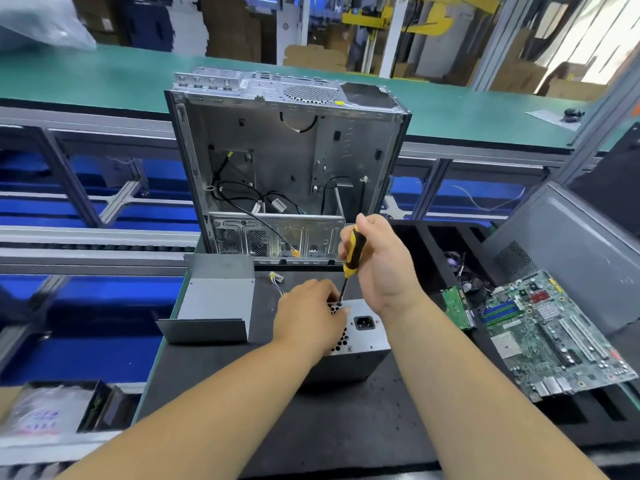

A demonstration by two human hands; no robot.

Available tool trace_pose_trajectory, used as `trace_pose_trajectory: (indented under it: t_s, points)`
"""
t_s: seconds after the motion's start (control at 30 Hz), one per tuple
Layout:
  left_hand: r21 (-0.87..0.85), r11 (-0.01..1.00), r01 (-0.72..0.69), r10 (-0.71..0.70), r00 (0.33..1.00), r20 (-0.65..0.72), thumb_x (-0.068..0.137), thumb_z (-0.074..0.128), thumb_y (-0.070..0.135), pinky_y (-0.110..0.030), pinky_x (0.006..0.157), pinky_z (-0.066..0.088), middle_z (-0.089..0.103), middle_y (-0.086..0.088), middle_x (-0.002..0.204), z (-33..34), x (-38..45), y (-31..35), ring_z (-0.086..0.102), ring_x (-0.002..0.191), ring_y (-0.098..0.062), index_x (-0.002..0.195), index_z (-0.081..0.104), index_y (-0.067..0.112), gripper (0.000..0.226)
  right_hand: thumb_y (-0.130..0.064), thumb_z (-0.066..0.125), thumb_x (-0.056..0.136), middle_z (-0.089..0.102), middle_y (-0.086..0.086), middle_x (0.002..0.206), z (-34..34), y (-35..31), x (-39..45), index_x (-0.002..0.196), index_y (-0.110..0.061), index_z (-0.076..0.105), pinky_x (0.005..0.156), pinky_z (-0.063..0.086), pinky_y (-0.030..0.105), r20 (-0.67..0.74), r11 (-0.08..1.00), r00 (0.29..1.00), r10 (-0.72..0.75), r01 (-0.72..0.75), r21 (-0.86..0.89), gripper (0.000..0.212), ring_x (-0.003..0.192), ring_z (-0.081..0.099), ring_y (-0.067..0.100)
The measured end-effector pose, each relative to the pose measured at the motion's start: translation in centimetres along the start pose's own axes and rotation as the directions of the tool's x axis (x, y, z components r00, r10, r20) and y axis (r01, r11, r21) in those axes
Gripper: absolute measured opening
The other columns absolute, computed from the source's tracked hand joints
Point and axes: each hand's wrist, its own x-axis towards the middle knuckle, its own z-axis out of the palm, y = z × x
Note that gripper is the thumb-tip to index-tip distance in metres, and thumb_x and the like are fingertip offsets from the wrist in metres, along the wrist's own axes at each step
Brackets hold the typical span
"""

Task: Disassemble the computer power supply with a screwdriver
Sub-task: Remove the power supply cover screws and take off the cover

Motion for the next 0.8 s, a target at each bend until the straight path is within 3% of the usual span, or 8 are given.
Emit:
trace_pose_trajectory:
  t_s: [0.13,0.23,0.43,0.53,0.63,0.8]
  points:
    - [-0.007,0.999,0.032,-0.032,0.999,0.002,0.085,0.063,0.040,-0.031,0.079,0.044,0.057,0.015,0.093,-0.3,-0.1,0.2,0.053,0.091,-0.015,0.083,0.054,0.037,0.010,-0.040,0.057,0.091,0.062,-0.002,0.076,0.0,-0.4,0.0,0.083,-0.016,0.057,0.079,0.049,0.038,-0.016,0.994,0.999,0.045,-0.046,-0.103,0.025,0.071,0.058,0.017]
    - [-0.003,1.000,0.018,-0.018,1.000,0.002,0.084,0.064,0.040,-0.032,0.085,0.045,0.056,0.016,0.092,-0.3,-0.2,0.4,0.054,0.092,-0.013,0.085,0.057,0.036,0.008,-0.036,0.052,0.100,0.063,-0.003,0.073,0.0,-0.8,0.0,0.083,-0.015,0.063,0.079,0.049,0.036,-0.020,0.993,0.996,0.083,-0.085,-0.077,0.030,0.070,0.059,0.014]
    - [0.018,1.000,0.012,-0.012,1.000,-0.007,0.084,0.063,0.040,-0.030,0.079,0.040,0.056,0.015,0.090,-0.3,-0.1,0.4,0.048,0.085,-0.009,0.084,0.055,0.036,0.009,-0.035,0.032,0.108,0.047,0.000,0.059,0.7,-1.0,0.0,0.072,-0.012,0.060,0.060,0.033,0.025,0.082,0.994,0.991,0.108,-0.109,0.016,0.052,0.055,0.039,0.012]
    - [0.015,1.000,0.019,-0.019,1.000,-0.002,0.081,0.063,0.040,-0.027,0.072,0.037,0.056,0.015,0.089,-0.3,-0.1,0.3,0.050,0.085,-0.010,0.082,0.053,0.037,0.010,-0.037,0.032,0.107,0.042,0.000,0.059,0.4,-0.6,0.0,0.079,-0.011,0.053,0.055,0.031,0.023,0.152,0.994,0.987,0.056,-0.069,0.083,0.044,0.055,0.033,0.012]
    - [0.012,0.999,0.037,-0.037,0.999,-0.005,0.080,0.063,0.041,-0.027,0.070,0.039,0.057,0.014,0.090,-0.2,-0.1,0.2,0.054,0.088,-0.013,0.080,0.053,0.037,0.010,-0.037,0.045,0.095,0.048,-0.002,0.065,-0.1,-0.5,0.2,0.081,-0.014,0.043,0.057,0.036,0.022,0.179,1.000,0.984,0.021,-0.022,0.005,0.026,0.058,0.039,0.013]
    - [-0.002,0.999,0.038,-0.038,0.999,-0.018,0.081,0.065,0.043,-0.026,0.070,0.042,0.060,0.014,0.092,-0.1,-0.2,0.2,0.056,0.088,-0.012,0.081,0.055,0.037,0.012,-0.027,0.049,0.103,0.063,-0.002,0.076,-0.6,-1.0,0.4,0.086,-0.011,0.050,0.066,0.047,0.025,0.121,0.996,0.991,0.053,-0.043,-0.081,0.023,0.068,0.057,0.014]
